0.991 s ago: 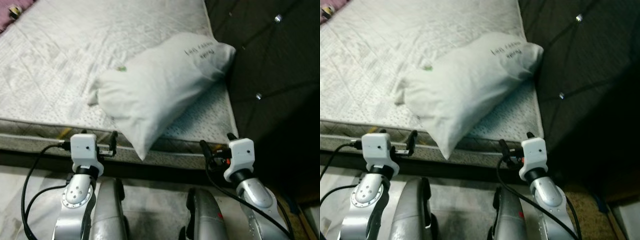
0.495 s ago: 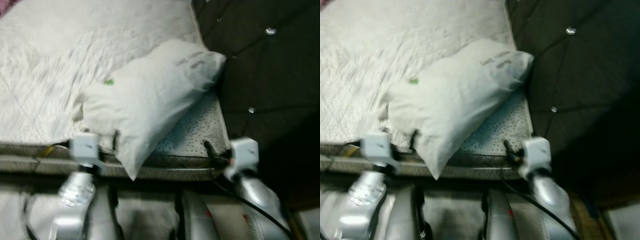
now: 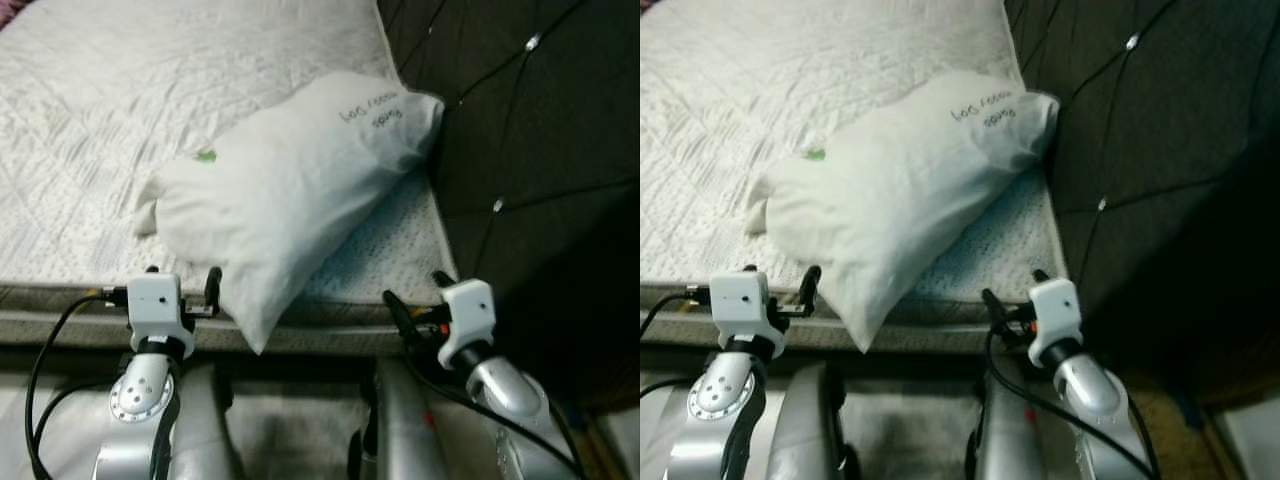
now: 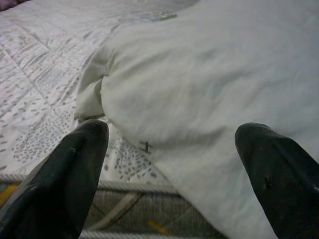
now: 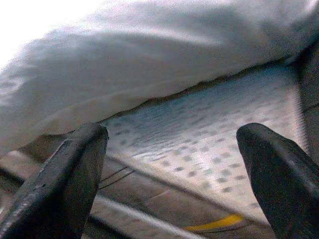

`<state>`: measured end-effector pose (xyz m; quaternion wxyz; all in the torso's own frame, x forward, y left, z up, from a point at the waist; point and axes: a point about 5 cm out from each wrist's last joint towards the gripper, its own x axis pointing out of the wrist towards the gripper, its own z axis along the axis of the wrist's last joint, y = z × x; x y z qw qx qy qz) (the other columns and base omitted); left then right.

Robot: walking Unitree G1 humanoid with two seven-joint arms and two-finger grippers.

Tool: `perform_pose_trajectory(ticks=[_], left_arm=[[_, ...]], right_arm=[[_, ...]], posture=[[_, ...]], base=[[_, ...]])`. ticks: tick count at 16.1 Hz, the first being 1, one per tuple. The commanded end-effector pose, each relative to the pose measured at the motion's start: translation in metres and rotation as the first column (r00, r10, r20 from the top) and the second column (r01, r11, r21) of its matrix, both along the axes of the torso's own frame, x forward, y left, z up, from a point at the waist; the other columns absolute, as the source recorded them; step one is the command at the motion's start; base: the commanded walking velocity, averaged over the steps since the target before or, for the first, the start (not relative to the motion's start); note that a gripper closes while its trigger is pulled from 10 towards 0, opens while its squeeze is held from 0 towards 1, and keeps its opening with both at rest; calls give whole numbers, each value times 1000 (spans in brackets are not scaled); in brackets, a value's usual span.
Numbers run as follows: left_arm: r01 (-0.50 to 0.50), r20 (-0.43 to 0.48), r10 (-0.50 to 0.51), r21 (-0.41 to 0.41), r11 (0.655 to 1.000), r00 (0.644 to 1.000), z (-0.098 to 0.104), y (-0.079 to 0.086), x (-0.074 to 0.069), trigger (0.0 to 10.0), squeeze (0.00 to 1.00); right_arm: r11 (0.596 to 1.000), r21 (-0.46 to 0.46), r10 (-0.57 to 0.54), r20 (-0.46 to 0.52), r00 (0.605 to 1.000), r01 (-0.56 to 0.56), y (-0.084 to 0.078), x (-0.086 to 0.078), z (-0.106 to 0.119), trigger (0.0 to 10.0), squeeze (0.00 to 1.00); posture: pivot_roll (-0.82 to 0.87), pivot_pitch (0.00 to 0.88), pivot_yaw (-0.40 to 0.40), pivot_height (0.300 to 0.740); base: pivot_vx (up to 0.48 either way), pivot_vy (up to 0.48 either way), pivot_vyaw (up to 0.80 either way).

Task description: Clean up the room

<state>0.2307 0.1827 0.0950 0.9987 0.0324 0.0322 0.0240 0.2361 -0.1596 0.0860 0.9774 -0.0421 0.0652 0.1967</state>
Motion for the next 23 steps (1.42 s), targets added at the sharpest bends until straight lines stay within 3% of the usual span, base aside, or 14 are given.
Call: perform_pose_trajectory(ticks=[1,4,7,8,11,13,15,18,20,23], left_arm=[[-8,-5,8,15,1000,1000,2,3,-3,10000,0],[-21,-9,22,29,999,1000,5,8,-7,10000,0],[-47,-24,48,47,998,999,5,17,-15,10000,0],[-54,-36,56,53,997,998,4,20,-20,10000,0],[-61,-59,66,71,996,996,2,24,-25,10000,0],[-59,-61,64,75,995,996,3,26,-25,10000,0],[-57,-60,62,79,995,996,5,27,-25,10000,0],[-54,-65,59,82,995,996,6,28,-26,10000,0],[-47,-72,53,85,995,996,6,29,-26,10000,0],[-33,-78,40,85,996,996,7,27,-24,10000,0]], right_arm=[[1000,12,19,-6,1000,-19,-1,6,4,10000,0],[995,-21,93,25,995,-93,6,17,8,10000,0],[977,-17,213,-49,976,-214,21,22,0,10000,0],[945,-45,317,-101,943,-323,32,21,-6,10000,0],[926,-51,364,-145,920,-374,41,31,-10,10000,0],[923,-82,360,-150,921,-375,49,41,-11,10000,0],[929,-39,361,-123,924,-368,57,47,-5,10000,0],[911,-15,401,-206,892,-413,65,45,-14,10000,0],[891,51,449,-228,864,-450,70,43,-10,10000,0],[922,135,385,-252,888,-362,76,53,-3,10000,0]], posture=[[4,151,-53,536],[28,165,-50,536],[70,184,-42,536],[74,189,-38,536],[86,197,-31,536],[92,201,-26,536],[99,204,-24,531],[105,208,-16,511],[101,209,-12,511],[100,207,-8,511]], base=[[0,0,0],[0,0,800],[0,0,540],[0,0,0],[0,0,0],[0,0,0],[0,0,0],[0,0,0],[0,0,0],[0,0,0]])
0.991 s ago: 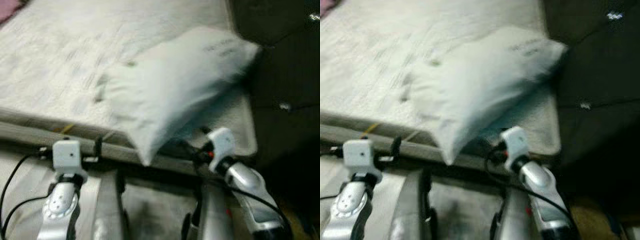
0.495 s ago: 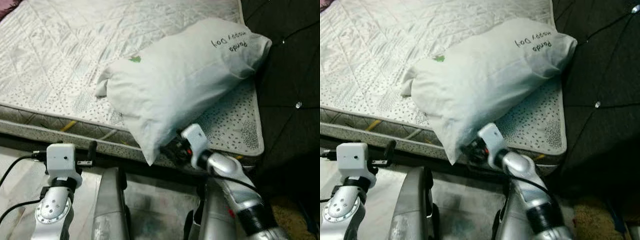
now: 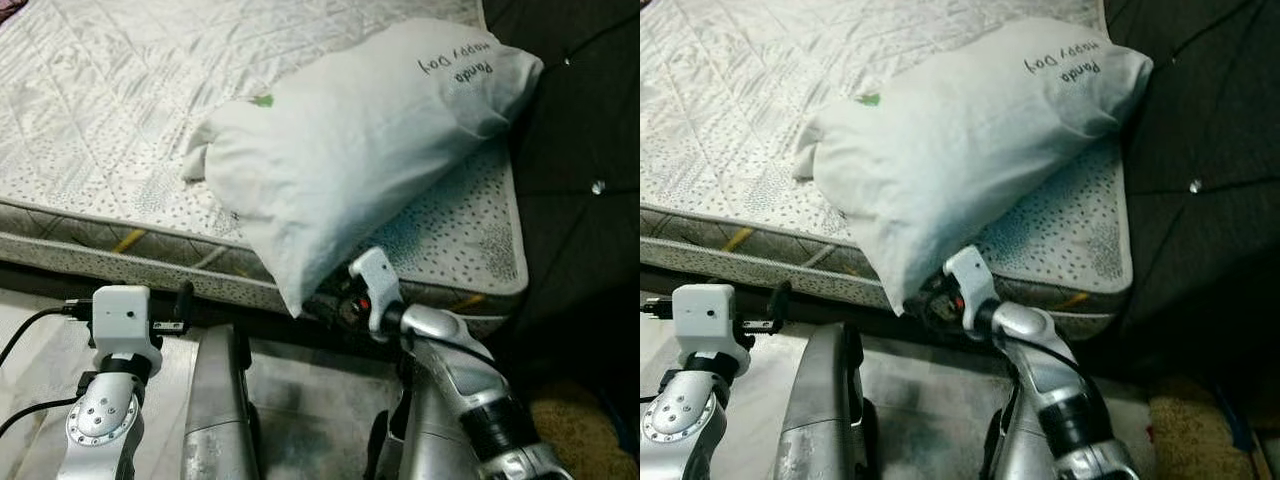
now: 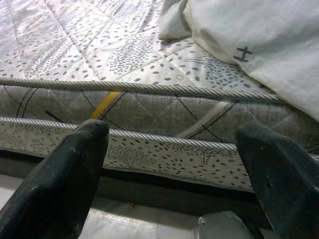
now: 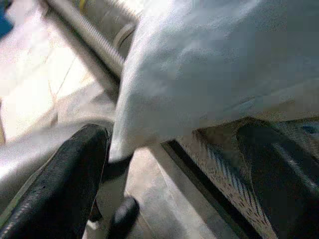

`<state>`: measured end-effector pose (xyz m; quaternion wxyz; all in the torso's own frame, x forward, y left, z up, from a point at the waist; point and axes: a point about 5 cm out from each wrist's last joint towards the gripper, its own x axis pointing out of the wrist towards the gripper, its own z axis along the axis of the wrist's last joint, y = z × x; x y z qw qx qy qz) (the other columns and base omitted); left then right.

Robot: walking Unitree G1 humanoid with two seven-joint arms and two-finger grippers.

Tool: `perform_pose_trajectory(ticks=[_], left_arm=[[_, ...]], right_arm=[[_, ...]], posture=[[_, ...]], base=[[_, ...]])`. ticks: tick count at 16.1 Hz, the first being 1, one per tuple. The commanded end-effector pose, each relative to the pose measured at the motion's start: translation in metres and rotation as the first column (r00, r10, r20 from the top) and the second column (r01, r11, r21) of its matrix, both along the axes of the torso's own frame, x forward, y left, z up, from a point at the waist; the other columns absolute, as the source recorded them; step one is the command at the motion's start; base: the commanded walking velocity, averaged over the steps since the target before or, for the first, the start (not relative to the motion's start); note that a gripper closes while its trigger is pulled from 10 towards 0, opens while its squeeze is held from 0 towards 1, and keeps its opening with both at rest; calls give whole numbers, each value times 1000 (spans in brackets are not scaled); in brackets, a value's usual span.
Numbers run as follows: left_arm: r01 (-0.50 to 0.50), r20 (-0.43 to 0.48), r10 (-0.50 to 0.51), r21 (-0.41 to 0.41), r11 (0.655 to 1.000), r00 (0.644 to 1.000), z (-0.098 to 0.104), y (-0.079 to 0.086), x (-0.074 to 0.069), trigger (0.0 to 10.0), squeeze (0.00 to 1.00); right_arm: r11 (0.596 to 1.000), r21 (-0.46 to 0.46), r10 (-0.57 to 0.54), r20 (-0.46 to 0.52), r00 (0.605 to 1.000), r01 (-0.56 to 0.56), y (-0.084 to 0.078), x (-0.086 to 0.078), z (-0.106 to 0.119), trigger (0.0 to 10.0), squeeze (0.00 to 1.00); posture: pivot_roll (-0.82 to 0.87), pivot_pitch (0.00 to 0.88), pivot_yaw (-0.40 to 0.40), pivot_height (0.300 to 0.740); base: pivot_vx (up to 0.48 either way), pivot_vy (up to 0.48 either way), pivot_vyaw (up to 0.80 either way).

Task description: Clean up the room

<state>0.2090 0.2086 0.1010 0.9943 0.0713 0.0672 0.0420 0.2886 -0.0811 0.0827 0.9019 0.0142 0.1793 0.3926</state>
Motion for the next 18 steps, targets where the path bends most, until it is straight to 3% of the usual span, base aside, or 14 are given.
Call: perform_pose_trajectory(ticks=[1,4,5,10,11,12,18], left_arm=[[3,-12,-3,5,1000,1000,0,1,-2,10000,0],[5,-23,-4,4,1000,1000,-1,1,-5,10000,0],[3,-28,-3,4,1000,1000,-1,2,-5,10000,0],[4,-31,-4,1,1000,1000,-2,0,-4,10000,0],[5,-31,-5,1,1000,999,-2,0,-4,10000,0],[1,-32,-1,1,1000,999,-2,0,-4,10000,0],[-1,-33,1,-2,1000,999,-3,-1,-4,10000,0]], right_arm=[[999,36,-34,-33,999,36,2,2,2,10000,0],[986,104,-123,-102,987,134,16,5,4,10000,0],[967,171,-165,-159,974,191,24,8,7,10000,0],[893,226,-340,-230,912,390,43,26,18,10000,0],[885,230,-350,-244,904,405,47,29,20,9059,0],[876,219,-378,-244,893,430,50,32,22,0,0],[797,263,-473,-287,833,544,43,44,26,0,0]], posture=[[100,207,-8,511],[111,208,-8,511],[112,208,-8,511],[114,207,-14,511],[116,208,-15,511],[119,207,-17,511],[115,202,-21,511]], base=[[0,0,0],[0,0,0],[0,0,0],[0,0,0],[0,0,0],[0,0,0],[0,0,0]])
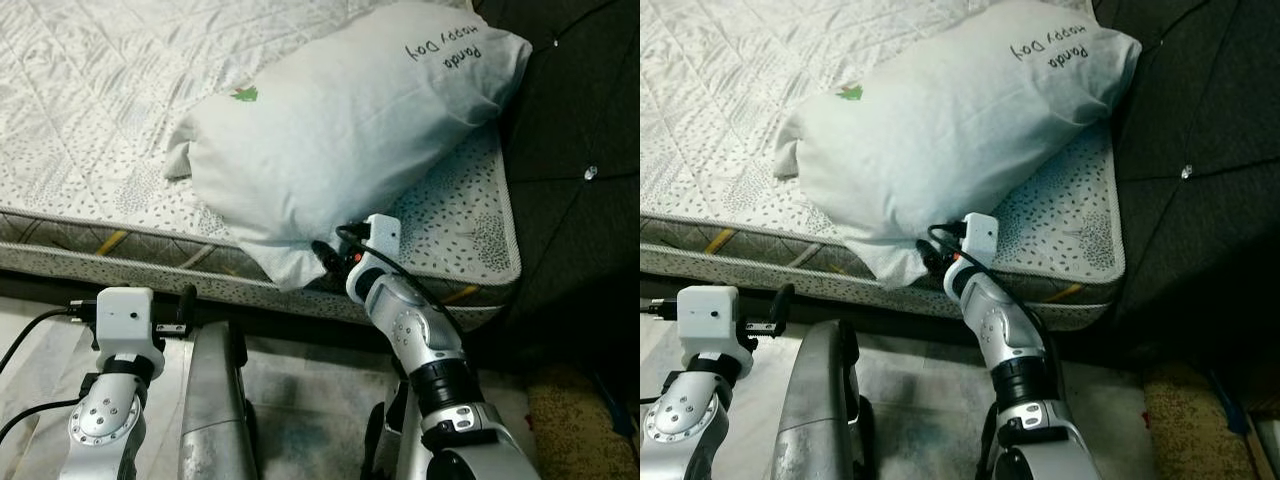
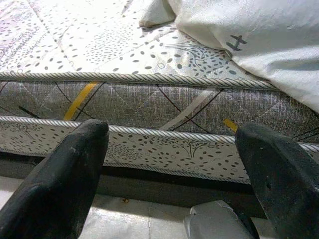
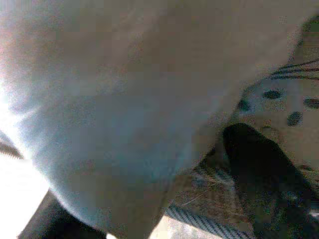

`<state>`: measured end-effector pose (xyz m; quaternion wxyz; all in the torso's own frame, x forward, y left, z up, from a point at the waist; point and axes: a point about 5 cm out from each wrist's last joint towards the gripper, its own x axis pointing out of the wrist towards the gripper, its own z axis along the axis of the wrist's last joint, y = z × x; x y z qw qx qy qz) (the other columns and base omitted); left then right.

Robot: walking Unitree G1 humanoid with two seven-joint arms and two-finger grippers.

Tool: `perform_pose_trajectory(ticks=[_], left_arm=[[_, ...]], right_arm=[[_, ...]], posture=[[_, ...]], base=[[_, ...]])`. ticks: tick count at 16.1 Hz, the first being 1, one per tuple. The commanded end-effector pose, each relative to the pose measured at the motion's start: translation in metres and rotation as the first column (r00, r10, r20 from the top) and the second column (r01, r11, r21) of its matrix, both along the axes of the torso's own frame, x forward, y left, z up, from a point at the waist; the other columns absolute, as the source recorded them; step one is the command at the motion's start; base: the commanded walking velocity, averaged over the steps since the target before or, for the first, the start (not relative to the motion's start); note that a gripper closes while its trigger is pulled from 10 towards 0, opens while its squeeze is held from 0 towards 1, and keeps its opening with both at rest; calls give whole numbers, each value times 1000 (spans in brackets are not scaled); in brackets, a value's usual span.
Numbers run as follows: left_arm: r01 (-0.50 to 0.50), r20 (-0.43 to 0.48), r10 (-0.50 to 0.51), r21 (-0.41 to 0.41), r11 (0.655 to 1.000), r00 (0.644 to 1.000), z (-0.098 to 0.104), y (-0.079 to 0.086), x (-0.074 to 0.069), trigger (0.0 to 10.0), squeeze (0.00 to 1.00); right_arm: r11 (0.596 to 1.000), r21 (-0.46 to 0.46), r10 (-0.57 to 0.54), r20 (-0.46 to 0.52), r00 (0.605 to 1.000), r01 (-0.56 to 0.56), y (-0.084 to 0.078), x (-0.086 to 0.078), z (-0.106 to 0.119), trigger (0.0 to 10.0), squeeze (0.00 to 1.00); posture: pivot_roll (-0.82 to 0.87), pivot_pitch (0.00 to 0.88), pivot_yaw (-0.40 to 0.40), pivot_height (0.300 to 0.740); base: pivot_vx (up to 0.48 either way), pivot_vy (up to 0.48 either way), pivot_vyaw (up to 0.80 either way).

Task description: Clean up the room

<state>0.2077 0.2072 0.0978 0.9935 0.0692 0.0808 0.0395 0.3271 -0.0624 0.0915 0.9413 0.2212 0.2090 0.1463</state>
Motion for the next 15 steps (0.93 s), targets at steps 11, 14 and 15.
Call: perform_pose_trajectory(ticks=[11,14,15], left_arm=[[5,6,-5,0,1000,1000,-2,-2,8,10000,0],[7,14,-7,-5,1000,1000,-3,-4,11,10000,0],[9,17,-9,-8,1000,1000,-3,-5,13,10000,0]], right_arm=[[984,6,-176,127,976,177,-25,32,29,0,0],[960,-86,-240,234,942,266,-52,47,46,0,0],[955,-85,-253,254,933,283,-62,53,55,0,0]], posture=[[105,140,-22,511],[99,128,-24,511],[94,120,-25,511]], base=[[0,0,0],[0,0,0],[0,0,0]])
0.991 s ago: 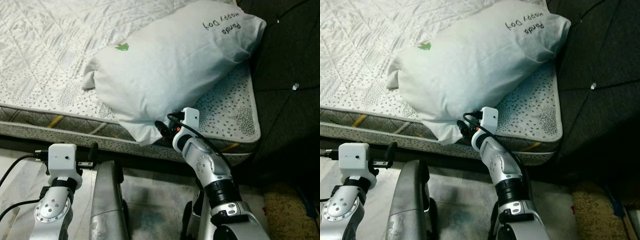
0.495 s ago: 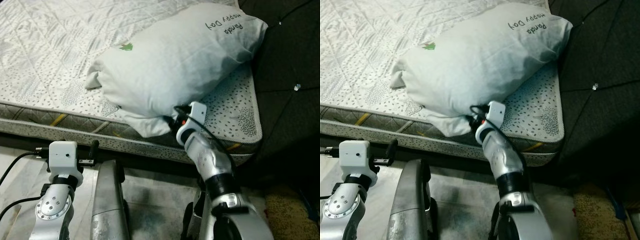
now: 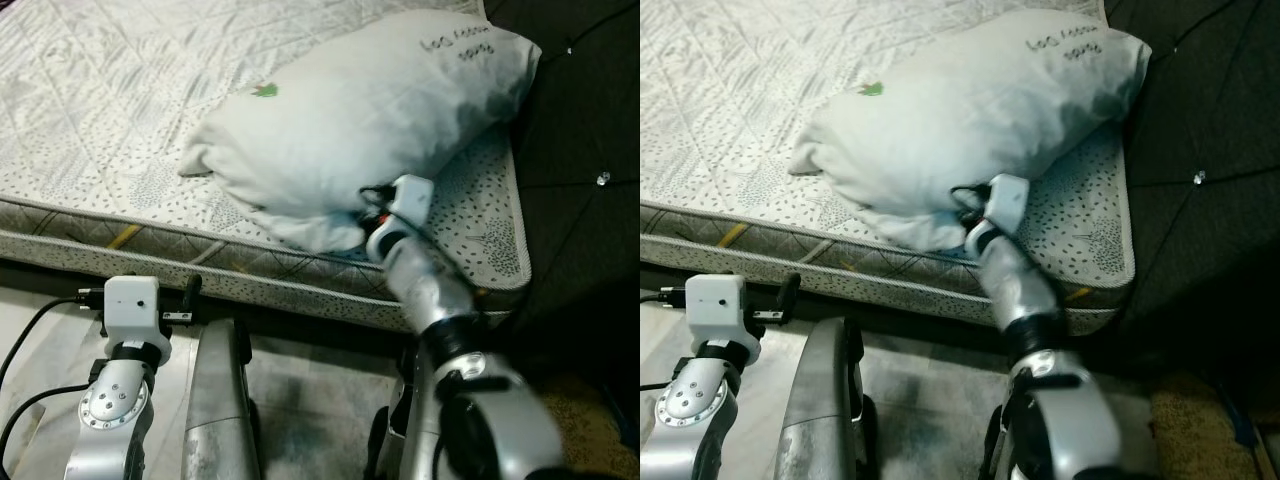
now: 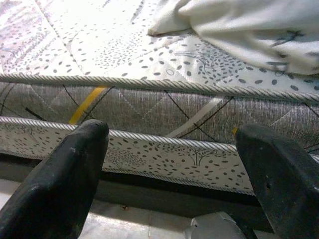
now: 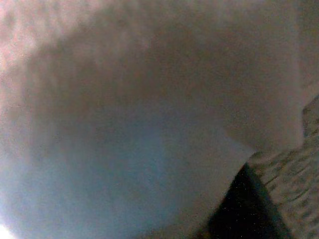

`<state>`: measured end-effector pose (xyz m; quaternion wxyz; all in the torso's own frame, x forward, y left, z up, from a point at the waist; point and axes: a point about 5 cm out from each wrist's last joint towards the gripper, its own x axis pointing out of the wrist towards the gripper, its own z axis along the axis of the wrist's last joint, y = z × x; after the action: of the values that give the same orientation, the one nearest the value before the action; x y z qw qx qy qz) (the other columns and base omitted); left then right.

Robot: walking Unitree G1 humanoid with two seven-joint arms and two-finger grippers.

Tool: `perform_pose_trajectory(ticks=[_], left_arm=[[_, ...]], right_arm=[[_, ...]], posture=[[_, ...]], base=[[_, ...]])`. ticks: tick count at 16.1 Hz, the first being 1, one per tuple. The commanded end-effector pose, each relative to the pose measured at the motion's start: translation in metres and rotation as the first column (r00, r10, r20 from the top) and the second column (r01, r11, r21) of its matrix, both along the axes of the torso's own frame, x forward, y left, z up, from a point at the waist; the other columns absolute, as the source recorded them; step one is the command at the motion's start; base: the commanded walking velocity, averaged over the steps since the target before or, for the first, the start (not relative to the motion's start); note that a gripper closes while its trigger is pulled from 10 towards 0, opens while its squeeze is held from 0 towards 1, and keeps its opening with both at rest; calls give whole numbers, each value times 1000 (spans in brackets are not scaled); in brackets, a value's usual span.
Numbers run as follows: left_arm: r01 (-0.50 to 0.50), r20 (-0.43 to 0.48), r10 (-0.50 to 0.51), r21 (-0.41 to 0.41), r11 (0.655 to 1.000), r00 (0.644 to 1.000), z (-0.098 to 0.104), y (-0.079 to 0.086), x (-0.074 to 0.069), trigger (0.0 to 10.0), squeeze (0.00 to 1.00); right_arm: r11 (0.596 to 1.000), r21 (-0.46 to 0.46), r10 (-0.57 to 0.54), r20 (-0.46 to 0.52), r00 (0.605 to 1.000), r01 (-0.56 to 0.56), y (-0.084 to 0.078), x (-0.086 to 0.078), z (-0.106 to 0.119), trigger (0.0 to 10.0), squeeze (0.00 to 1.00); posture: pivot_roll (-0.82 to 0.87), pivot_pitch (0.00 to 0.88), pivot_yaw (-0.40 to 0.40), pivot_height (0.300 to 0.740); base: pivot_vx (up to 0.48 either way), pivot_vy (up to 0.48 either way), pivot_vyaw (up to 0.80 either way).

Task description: Clean up the room

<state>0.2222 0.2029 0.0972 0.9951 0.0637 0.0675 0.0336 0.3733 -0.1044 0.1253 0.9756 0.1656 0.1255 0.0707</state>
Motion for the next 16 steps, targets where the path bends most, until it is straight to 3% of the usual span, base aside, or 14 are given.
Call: perform_pose_trajectory(ticks=[1,3,7,9,11,13,16], left_arm=[[-2,-8,2,0,1000,1000,-4,-2,0,10000,0],[6,14,-6,-15,1000,1000,-1,-6,7,10000,0],[2,25,-1,-16,1000,1000,-2,-7,12,10000,0],[3,26,-2,-20,1000,1000,-3,-8,12,10000,0],[4,26,-3,-21,1000,1000,-4,-9,13,10000,0],[8,26,-7,-22,1000,1000,-5,-10,15,10000,0],[12,26,-11,-22,1000,1000,-5,-11,15,10000,0]], right_arm=[[994,17,-105,94,990,104,-28,13,27,0,0],[983,-121,-116,164,980,137,-50,27,51,0,0],[930,-263,-167,317,934,256,-80,32,82,0,0],[868,-337,-215,406,888,364,-110,28,95,0,0],[819,-360,-280,429,859,447,-135,24,98,0,0],[713,-396,-402,445,800,578,-178,10,99,0,0],[648,-424,-462,442,769,633,-204,-3,93,0,0]], posture=[[90,115,-25,511],[82,102,-28,511],[73,84,-32,511],[68,82,-33,511],[62,81,-32,511],[62,81,-32,511],[50,85,-29,511]], base=[[0,0,0],[0,0,0],[0,0,0],[0,0,0],[0,0,0],[0,0,0],[0,0,0]])
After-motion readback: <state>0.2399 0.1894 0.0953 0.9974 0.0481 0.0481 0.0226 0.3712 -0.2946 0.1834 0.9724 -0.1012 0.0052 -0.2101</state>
